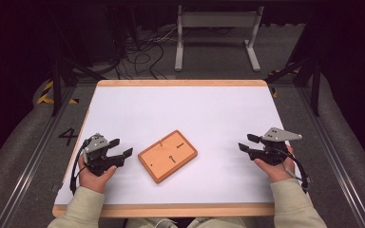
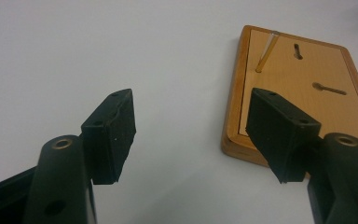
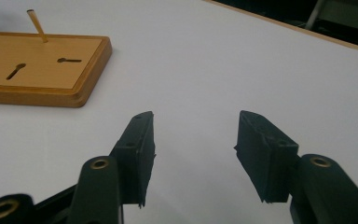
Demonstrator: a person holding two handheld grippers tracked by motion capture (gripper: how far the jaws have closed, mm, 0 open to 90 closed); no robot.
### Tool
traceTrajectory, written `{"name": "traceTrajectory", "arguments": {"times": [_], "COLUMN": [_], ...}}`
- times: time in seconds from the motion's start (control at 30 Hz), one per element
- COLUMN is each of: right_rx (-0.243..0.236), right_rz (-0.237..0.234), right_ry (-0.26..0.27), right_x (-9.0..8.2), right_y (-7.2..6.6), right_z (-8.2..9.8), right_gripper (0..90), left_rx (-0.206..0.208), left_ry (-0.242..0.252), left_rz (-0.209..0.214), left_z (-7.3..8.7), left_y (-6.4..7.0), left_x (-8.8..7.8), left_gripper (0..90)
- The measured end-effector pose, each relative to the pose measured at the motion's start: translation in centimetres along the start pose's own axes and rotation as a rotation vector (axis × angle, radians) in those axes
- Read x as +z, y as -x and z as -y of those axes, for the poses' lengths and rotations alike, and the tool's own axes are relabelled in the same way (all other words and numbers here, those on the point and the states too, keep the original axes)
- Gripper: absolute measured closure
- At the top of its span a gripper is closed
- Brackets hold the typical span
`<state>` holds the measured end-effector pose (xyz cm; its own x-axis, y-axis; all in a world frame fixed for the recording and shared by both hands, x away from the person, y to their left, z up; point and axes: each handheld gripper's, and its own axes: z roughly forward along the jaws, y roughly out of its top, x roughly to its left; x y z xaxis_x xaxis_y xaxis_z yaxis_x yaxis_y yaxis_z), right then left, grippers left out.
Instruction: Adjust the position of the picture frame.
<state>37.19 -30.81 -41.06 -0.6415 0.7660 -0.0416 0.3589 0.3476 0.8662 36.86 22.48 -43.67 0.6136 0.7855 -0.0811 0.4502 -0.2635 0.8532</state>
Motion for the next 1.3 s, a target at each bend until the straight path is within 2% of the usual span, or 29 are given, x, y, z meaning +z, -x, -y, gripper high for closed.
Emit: {"name": "traceTrajectory", "arguments": {"times": [0.2,0.47,0.63,0.7,0.8,0.87,0.97,1.03,1.07,1.17,1.3], "right_rx": [0.012,0.009,0.006,-0.001,-0.004,-0.014,-0.021,-0.021,-0.02,-0.02,-0.024], "right_rz": [0.012,0.015,0.011,0.021,0.027,0.05,0.078,0.086,0.09,0.089,0.087], "right_ry": [0.037,0.035,0.033,0.029,0.025,0.018,0.001,0.007,0.008,0.002,-0.004], "right_x": [-0.5,-0.3,-0.5,-0.6,-0.7,-0.8,-0.9,-1.1,-1.2,-1.4,-1.6], "right_y": [0.0,0.0,-0.2,-0.2,-0.3,-0.3,-0.3,-0.4,-0.4,-0.5,-0.6], "right_z": [0.0,0.0,0.0,0.1,0.2,0.2,0.3,0.3,0.3,0.4,0.4], "right_gripper": [46.3,45.4,51.0,53.4,56.8,60.4,62.3,63.1,63.8,66.3,66.5], "left_rx": [0.005,0.012,0.005,-0.013,-0.016,0.0,0.022,0.034,0.034,0.04,0.037], "left_ry": [0.003,0.003,0.0,-0.007,-0.024,-0.031,-0.058,-0.071,-0.073,-0.097,-0.163], "left_rz": [0.001,-0.005,-0.001,0.009,0.005,-0.004,0.003,0.01,0.013,0.022,0.017], "left_z": [-0.1,-0.1,-0.4,-0.8,-1.3,-1.5,-1.8,-2.0,-2.1,-2.3,-2.3], "left_y": [0.1,0.1,0.0,-0.2,-0.4,-0.4,-0.3,-0.3,-0.3,-0.2,-0.3], "left_x": [0.0,0.1,0.2,0.3,0.7,0.9,1.2,1.5,1.8,2.3,3.8], "left_gripper": [33.2,33.1,34.0,35.0,39.3,46.3,73.1,86.1,89.4,89.9,89.9]}}
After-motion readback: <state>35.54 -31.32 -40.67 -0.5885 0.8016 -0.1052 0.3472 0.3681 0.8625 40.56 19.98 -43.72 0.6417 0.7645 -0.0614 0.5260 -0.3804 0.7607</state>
